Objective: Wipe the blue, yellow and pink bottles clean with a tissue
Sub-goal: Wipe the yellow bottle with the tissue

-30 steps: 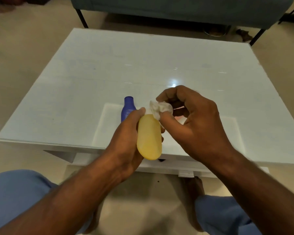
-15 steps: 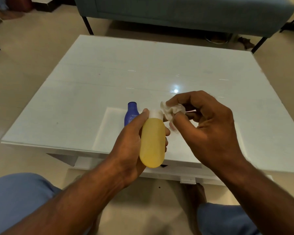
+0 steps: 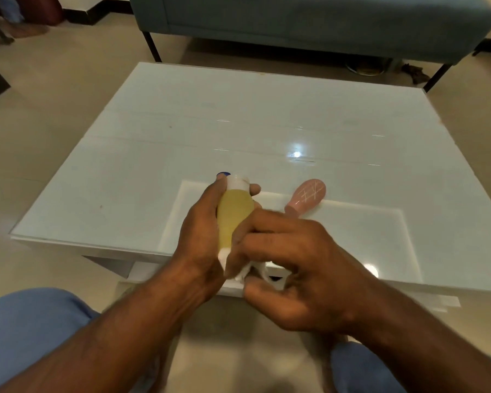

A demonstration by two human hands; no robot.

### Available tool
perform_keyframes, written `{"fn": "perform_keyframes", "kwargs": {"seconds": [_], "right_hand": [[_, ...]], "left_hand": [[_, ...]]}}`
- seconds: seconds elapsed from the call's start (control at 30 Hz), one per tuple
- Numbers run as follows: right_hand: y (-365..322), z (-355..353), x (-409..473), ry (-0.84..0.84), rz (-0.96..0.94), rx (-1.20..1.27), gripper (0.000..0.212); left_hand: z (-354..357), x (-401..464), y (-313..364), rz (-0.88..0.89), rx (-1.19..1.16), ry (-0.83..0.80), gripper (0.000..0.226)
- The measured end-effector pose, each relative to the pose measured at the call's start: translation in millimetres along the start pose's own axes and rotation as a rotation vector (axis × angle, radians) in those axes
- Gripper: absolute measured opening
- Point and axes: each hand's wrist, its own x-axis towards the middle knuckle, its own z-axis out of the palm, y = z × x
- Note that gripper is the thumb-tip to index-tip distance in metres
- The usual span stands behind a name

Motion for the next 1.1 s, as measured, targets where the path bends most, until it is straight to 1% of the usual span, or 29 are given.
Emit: {"fn": "perform_keyframes", "kwargs": {"seconds": [0.03,0.07,0.13,0.2,0.27,0.3,0.37,0.43,0.5,0.53,0.57,0.6,0.7,0.77,0.83,0.87,0.93,1.1], "right_hand": [[1,-2,0,-0.010,0.002,0.014,0.015],[3,-4,0,0.029,0.014,0.026,0.016],[9,-11,1,0.205,0.078,0.034,0.020],[16,-20,3,0.395,0.191,0.029,0.019],[22,-25,3,0.501,0.281,0.015,0.017],[24,-24,2,0.503,0.299,0.006,0.018],[22,-16,1,0.426,0.271,-0.022,0.021],[18,-5,1,0.317,0.186,-0.068,0.024],[15,-1,1,0.221,0.101,-0.040,0.022],[14,-1,1,0.195,0.069,-0.010,0.020],[13,-1,1,0.199,0.053,0.015,0.019],[13,-3,2,0.239,0.061,0.031,0.019],[18,-13,5,0.462,0.214,0.089,0.018],[24,-23,5,0.583,0.315,0.119,0.019],[29,-30,4,0.642,0.385,0.145,0.018],[30,-31,3,0.648,0.401,0.148,0.018],[28,-26,3,0.602,0.386,0.112,0.018],[18,-6,4,0.415,0.196,-0.042,0.023]], "left_hand": [[1,0,0,0.000,0.006,-0.001,0.051],[1,1,-1,0.007,0.011,-0.008,0.051],[1,3,-4,0.021,0.016,-0.020,0.052],[0,4,-5,0.028,0.047,-0.002,0.049],[1,3,-6,-0.001,0.051,-0.020,0.049],[2,2,-6,-0.008,0.046,-0.024,0.048],[3,1,-7,0.016,0.028,-0.010,0.042],[3,0,-8,0.024,-0.011,-0.027,0.047],[2,0,-6,-0.014,-0.054,-0.029,0.053],[1,0,-5,-0.024,-0.058,-0.013,0.052],[1,0,-3,-0.024,-0.052,0.006,0.049],[1,0,-2,-0.017,-0.037,0.021,0.047],[1,1,-2,0.004,0.053,0.040,0.049],[2,-1,-1,-0.041,0.066,-0.014,0.056],[3,-3,0,-0.105,0.021,-0.063,0.058],[3,-4,1,-0.125,0.005,-0.077,0.058],[6,-6,0,-0.133,0.022,-0.087,0.058],[10,-9,-5,-0.047,0.119,0.004,0.051]]}}
